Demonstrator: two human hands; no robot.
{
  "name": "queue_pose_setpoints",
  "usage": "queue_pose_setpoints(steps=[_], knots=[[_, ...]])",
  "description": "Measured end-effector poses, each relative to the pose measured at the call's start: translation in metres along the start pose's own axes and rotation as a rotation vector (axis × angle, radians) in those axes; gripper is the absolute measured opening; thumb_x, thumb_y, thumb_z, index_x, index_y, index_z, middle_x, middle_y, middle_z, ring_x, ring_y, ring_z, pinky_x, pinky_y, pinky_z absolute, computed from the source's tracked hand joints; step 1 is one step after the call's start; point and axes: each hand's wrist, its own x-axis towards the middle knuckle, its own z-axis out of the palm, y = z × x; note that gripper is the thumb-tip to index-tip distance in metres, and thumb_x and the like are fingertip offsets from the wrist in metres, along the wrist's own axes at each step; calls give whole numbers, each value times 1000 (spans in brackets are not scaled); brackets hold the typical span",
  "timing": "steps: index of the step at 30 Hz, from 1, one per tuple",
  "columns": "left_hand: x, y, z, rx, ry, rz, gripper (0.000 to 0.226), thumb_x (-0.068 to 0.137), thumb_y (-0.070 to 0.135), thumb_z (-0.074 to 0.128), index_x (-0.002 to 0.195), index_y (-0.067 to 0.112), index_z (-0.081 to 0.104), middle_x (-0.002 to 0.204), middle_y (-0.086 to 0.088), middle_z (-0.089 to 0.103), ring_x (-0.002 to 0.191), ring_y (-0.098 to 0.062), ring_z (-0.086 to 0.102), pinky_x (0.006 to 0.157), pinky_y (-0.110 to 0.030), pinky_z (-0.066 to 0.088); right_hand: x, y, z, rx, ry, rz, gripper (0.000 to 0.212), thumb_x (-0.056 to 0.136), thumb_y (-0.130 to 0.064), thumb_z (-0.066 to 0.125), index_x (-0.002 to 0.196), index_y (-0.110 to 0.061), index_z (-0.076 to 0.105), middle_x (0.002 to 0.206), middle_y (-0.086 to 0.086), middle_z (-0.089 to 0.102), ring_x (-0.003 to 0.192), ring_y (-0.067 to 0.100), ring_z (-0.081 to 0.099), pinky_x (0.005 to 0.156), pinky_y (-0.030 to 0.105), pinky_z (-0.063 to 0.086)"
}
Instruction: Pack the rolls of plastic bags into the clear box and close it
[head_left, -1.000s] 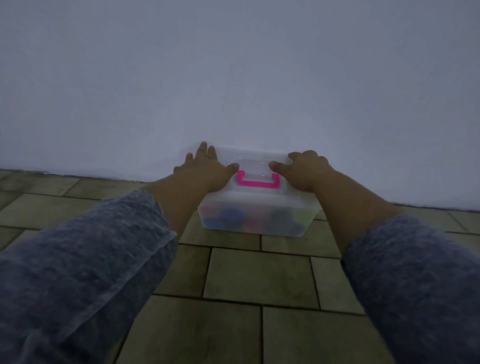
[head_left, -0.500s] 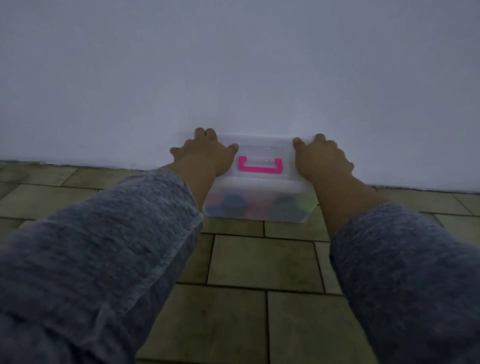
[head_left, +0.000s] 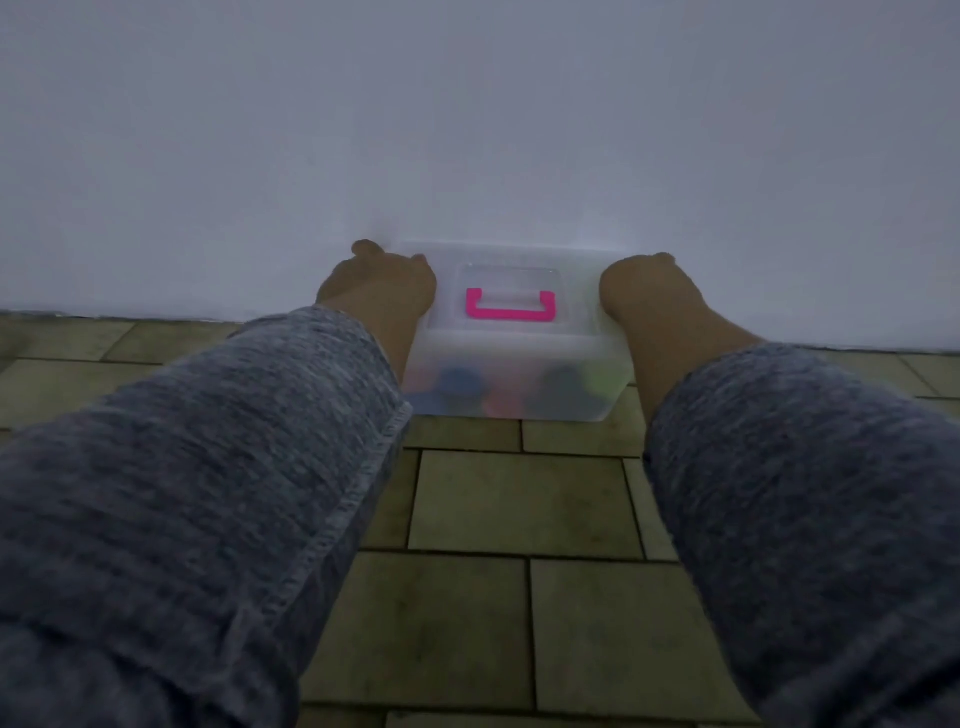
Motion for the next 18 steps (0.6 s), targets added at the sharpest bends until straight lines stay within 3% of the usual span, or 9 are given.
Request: queue_pose_setpoints(steps=[6, 13, 16, 18], knots=[[-17, 1, -1, 6, 227, 48, 68, 88, 50, 45, 138, 9, 28, 131, -17, 45, 118, -36, 45, 89, -46, 40, -1, 2, -2, 72, 63, -39, 42, 87, -25, 47, 125, -7, 44, 123, 16, 54, 111, 35, 54, 95, 48, 46], [-19, 0, -2, 123, 310, 175, 51, 91, 46, 45, 127, 11, 37, 121, -16, 51, 109, -35, 50, 78, -42, 38, 1, 4, -3, 15, 127, -108, 39, 87, -23, 52, 122, -7, 45, 119, 15, 54, 107, 33, 55, 82, 39, 45], [-19, 3, -1, 94, 284, 149, 54, 90, 48, 44, 129, 12, 35, 123, -15, 49, 111, -34, 49, 80, -43, 36, 0, 2, -2, 24, 139, -95, 41, 87, -22, 52, 123, -6, 43, 121, 16, 52, 109, 33, 54, 84, 38, 45], [-21, 3, 0, 78, 254, 98, 60, 89, 54, 41, 133, 13, 35, 130, -15, 45, 117, -34, 45, 90, -47, 33, -1, 3, 0, 55, 104, -81, 40, 85, -22, 50, 122, -6, 43, 121, 15, 52, 106, 33, 55, 82, 37, 45]])
